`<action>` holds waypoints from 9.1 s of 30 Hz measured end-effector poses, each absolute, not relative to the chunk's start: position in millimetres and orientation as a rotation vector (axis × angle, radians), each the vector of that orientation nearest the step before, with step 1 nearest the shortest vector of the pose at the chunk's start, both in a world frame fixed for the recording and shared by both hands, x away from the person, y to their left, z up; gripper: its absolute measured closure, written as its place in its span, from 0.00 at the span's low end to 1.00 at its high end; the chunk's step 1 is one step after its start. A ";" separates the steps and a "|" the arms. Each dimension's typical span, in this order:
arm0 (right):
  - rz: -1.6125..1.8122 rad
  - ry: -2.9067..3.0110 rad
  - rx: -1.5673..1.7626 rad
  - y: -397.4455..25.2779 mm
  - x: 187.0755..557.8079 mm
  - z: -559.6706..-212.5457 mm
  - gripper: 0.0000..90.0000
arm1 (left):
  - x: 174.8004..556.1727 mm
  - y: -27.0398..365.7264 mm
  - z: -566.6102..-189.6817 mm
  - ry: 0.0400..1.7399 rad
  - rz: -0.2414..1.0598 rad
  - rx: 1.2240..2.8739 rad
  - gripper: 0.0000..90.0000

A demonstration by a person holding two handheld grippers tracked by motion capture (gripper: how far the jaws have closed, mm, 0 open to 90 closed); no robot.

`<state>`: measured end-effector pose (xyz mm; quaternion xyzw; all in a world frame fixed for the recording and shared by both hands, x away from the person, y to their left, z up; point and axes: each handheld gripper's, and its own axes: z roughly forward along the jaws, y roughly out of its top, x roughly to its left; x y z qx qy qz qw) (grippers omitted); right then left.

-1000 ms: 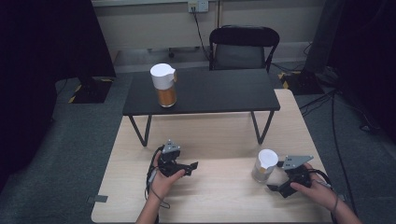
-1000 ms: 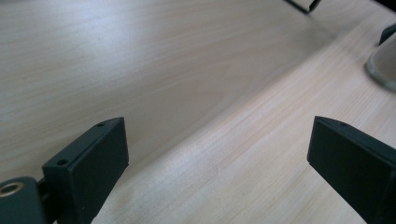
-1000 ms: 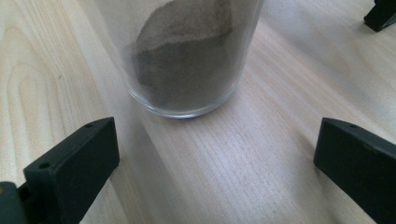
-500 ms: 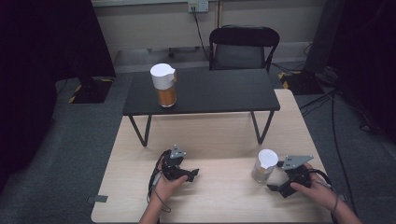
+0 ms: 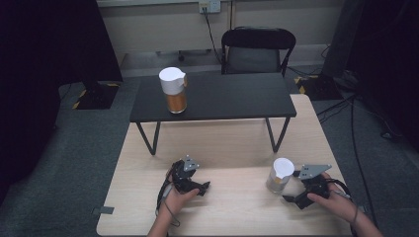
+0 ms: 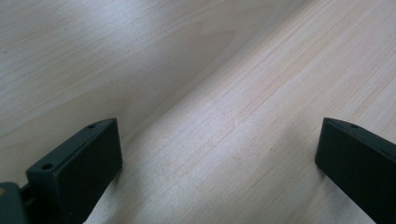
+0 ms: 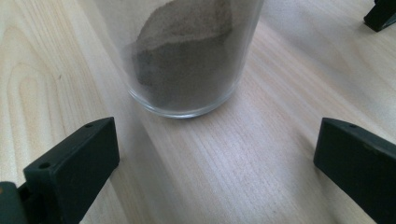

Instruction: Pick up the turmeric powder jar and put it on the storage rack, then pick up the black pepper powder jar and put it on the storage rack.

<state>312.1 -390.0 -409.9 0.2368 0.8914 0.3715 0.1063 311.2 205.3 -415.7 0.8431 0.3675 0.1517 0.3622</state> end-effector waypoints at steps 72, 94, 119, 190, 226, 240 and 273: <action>1.177 2.594 0.762 -389.9 314.2 -399.7 0.01 | 311.5 205.2 -415.7 0.944 0.391 2.172 0.00; 1.288 2.521 0.738 -375.9 304.7 -393.7 0.03 | 311.8 205.3 -415.2 0.941 0.392 2.178 0.00; 1.376 2.429 0.722 -375.6 301.1 -398.0 0.20 | 311.9 205.3 -415.1 0.940 0.392 2.178 0.00; 1.394 2.469 0.567 -336.0 320.6 -364.5 0.34 | 311.9 205.4 -415.1 0.940 0.392 2.178 0.00; 1.433 2.504 0.513 -279.9 363.5 -306.1 0.34 | 311.9 205.4 -415.1 0.941 0.392 2.178 0.00; 1.446 2.534 0.476 -251.9 380.0 -268.6 0.34 | 312.0 205.6 -415.1 0.940 0.391 2.178 0.00; 1.443 2.461 0.499 -208.7 400.8 -171.0 0.34 | 312.2 206.1 -415.2 0.936 0.390 2.178 0.00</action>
